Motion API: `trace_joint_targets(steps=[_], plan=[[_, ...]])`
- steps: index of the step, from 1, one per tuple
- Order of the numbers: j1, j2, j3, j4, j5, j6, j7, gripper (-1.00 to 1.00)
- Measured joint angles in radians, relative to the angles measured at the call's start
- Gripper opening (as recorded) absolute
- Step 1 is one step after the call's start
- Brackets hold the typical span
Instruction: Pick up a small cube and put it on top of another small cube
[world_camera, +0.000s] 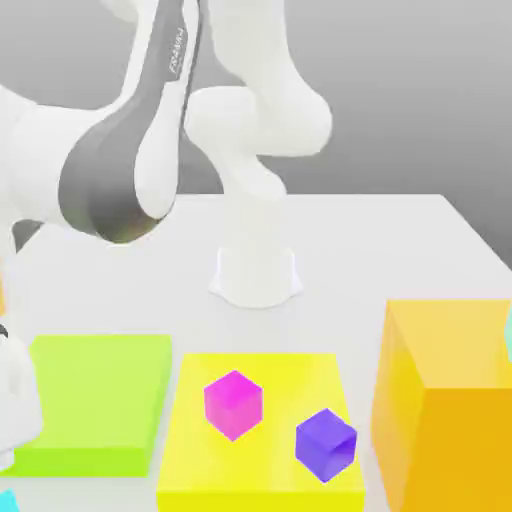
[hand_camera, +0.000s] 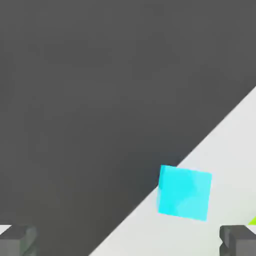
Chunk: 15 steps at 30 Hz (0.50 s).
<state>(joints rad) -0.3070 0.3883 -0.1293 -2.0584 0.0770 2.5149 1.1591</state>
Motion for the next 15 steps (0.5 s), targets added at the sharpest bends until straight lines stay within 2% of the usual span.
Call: trace_joint_targets(steps=[6, 7, 15], plan=[[-0.046, 0.219, 0.011, 0.049, 0.056, 0.096, 0.002, 0.00], [-0.050, 0.247, 0.015, 0.055, 0.062, 0.117, -0.002, -1.00], [-0.047, 0.227, 0.011, 0.051, 0.061, 0.102, -0.001, -1.00]])
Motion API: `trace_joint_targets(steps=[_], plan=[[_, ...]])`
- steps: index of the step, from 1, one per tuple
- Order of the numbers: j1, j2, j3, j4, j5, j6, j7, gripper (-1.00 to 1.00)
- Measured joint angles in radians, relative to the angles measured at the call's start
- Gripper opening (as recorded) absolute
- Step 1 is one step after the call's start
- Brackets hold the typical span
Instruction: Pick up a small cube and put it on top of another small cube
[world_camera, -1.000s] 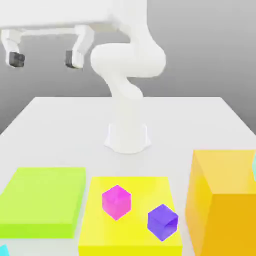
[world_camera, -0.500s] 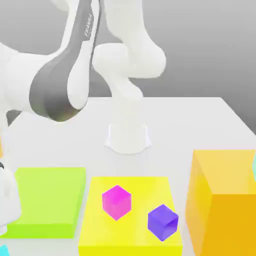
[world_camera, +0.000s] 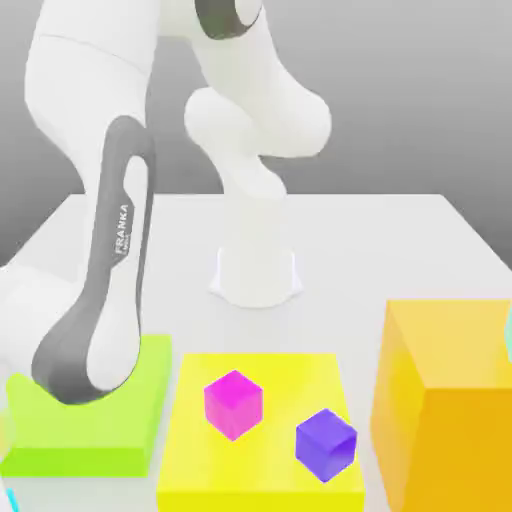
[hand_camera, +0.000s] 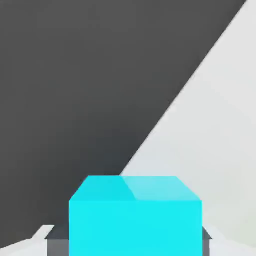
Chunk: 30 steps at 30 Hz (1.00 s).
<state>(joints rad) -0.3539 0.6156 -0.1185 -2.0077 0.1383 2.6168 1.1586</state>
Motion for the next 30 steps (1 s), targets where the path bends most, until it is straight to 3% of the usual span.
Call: trace_joint_targets(steps=[3, 12, 21, 26, 27, 30], plan=[[0.013, -0.098, -0.012, -0.028, -0.022, -0.067, 0.009, -1.00], [0.120, -0.426, 0.061, -0.284, -0.141, -0.136, -0.137, -1.00], [0.250, -0.753, 0.132, -0.551, -0.137, -0.195, -0.380, -1.00], [0.270, -0.686, 0.140, -0.624, -0.131, -0.055, -0.426, -1.00], [0.271, -0.662, 0.140, -0.631, -0.132, -0.025, -0.425, 1.00], [0.271, -0.662, 0.140, -0.631, -0.132, -0.025, -0.425, 1.00]])
